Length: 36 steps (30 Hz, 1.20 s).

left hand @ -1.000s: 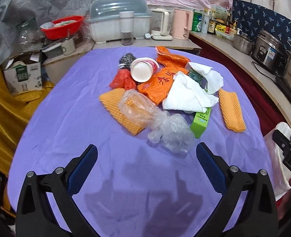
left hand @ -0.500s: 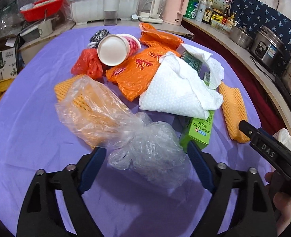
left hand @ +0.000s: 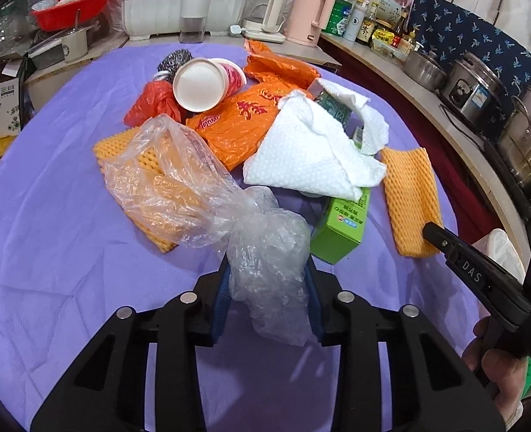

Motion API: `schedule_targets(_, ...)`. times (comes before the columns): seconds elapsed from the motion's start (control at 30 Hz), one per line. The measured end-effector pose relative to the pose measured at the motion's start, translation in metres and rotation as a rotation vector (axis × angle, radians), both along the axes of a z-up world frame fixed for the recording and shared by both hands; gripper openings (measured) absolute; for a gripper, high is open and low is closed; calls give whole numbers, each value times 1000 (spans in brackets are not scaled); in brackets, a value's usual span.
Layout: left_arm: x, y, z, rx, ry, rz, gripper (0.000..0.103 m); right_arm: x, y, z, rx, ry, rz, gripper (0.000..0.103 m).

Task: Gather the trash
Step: 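Grasp the clear plastic bag with the left tool while the right tool grasps the orange mesh sleeve, then carry the plastic bag and mesh sleeve over the bin and release both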

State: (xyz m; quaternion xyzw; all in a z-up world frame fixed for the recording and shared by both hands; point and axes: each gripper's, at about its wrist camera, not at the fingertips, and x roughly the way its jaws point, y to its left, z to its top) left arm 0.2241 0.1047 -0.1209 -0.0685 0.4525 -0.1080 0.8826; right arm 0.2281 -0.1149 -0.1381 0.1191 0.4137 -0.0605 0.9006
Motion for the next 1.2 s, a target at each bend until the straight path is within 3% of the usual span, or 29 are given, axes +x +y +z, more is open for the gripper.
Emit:
schedule_targets(0.3, -41, -11, 50, -30, -94, -52, 33, -62, -25, 59, 1, -132, -59, 10)
schedule_targets(0.5, -74, -54, 87, -56, -178, -173, 33, -116, -66, 93, -33, -207, -154, 10)
schedule_targets(0.63, -97, -98, 106, -70, -222, -281, 33, -154, -98, 106, -120, -224, -250, 10)
schedule_targets(0.93, -139, -213, 112, -93, -243, -539, 33, -212, -169, 87, -142, -170, -423, 10)
schedule_targets(1.2, -147, -292, 82, -87, -179, -677, 33, -229, -211, 52, -86, -106, -479, 10)
